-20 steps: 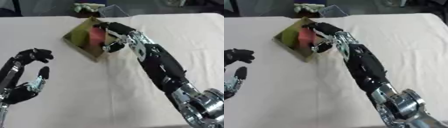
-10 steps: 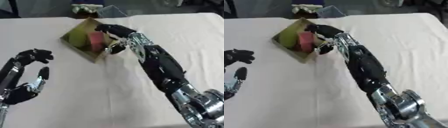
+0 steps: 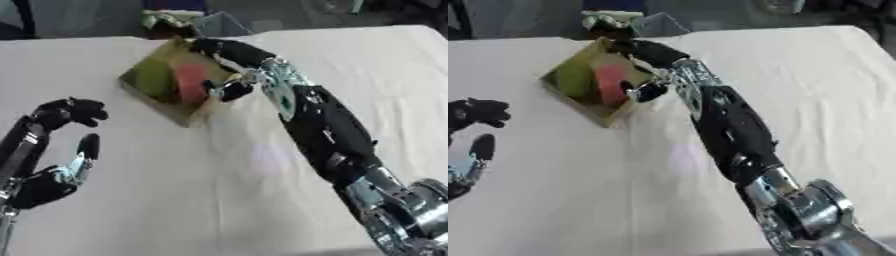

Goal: Pick up objects on the table and place them in the box.

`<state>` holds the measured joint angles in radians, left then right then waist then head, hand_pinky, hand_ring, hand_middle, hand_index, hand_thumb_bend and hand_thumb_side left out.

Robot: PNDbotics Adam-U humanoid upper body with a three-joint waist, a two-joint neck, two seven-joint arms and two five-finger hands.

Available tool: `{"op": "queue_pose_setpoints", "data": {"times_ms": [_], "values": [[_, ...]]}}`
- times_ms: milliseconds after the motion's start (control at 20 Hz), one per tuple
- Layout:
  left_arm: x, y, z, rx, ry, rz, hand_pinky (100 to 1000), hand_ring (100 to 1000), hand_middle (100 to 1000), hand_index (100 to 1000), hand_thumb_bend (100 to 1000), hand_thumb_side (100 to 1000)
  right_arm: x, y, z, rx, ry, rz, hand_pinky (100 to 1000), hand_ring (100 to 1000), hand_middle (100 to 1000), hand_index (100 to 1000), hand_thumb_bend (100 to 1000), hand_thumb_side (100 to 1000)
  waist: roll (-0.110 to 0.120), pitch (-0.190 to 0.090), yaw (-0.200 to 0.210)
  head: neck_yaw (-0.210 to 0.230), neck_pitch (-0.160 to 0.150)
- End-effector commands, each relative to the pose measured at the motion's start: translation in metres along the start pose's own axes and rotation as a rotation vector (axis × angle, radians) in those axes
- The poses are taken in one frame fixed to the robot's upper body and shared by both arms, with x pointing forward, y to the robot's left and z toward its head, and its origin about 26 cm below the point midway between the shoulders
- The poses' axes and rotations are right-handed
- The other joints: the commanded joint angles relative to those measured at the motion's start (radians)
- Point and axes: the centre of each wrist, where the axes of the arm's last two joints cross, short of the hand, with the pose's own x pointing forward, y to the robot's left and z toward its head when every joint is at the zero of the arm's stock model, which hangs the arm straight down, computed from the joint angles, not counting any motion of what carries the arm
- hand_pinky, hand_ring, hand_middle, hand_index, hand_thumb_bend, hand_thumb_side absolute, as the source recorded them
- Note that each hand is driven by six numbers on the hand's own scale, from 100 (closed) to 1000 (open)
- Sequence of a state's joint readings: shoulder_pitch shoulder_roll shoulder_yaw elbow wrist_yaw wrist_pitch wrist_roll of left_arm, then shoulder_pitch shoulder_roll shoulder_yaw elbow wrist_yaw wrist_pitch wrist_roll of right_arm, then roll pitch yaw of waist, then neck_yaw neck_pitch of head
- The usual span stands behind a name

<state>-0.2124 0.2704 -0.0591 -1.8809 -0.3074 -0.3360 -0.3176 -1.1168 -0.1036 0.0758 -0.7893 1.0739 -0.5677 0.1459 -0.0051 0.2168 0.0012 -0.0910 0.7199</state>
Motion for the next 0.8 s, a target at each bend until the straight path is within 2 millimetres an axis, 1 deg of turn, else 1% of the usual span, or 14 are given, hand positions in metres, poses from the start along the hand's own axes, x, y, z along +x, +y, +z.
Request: {"op": "queue_pose_setpoints", "data": {"times_ms": [50, 200, 350, 500, 650, 700, 800], "values": [[0.002, 0.008, 0.001, 0.013, -0.003, -0.024, 661, 814, 640, 756, 100, 597, -0.001, -0.046, 0.012, -0.136, -0.104, 0.033, 944, 967, 927, 1000, 100, 198, -0.001, -0.023, -0.006, 0.013, -0.001], [0.001, 0.008, 0.002, 0.017, 0.005, -0.027, 660, 813, 640, 756, 100, 598, 0.005, -0.069, 0.033, -0.227, -0.181, 0.003, 936, 951, 903, 1000, 100, 204, -0.005, -0.024, -0.014, 0.023, 0.002], [0.000, 0.008, 0.004, 0.019, 0.013, -0.029, 660, 813, 640, 756, 100, 601, 0.012, -0.077, 0.063, -0.287, -0.212, -0.069, 929, 937, 880, 1000, 100, 227, -0.005, -0.025, -0.025, 0.032, 0.009], [0.000, 0.009, 0.006, 0.027, 0.022, -0.032, 658, 812, 640, 756, 100, 600, 0.020, -0.076, 0.093, -0.314, -0.217, -0.163, 928, 933, 863, 1000, 100, 250, -0.005, -0.026, -0.034, 0.041, 0.013], [-0.001, 0.008, 0.007, 0.031, 0.028, -0.032, 658, 813, 641, 756, 100, 601, 0.028, -0.070, 0.115, -0.334, -0.211, -0.245, 919, 921, 851, 1000, 100, 266, -0.004, -0.027, -0.042, 0.046, 0.021], [-0.001, 0.008, 0.006, 0.034, 0.029, -0.031, 658, 814, 642, 757, 100, 600, 0.029, -0.063, 0.124, -0.342, -0.197, -0.281, 910, 911, 831, 994, 100, 299, -0.003, -0.027, -0.046, 0.049, 0.022], [-0.001, 0.008, 0.006, 0.037, 0.029, -0.030, 657, 814, 642, 757, 100, 600, 0.033, -0.052, 0.141, -0.358, -0.174, -0.344, 909, 910, 819, 988, 100, 327, -0.001, -0.026, -0.052, 0.054, 0.026]]}}
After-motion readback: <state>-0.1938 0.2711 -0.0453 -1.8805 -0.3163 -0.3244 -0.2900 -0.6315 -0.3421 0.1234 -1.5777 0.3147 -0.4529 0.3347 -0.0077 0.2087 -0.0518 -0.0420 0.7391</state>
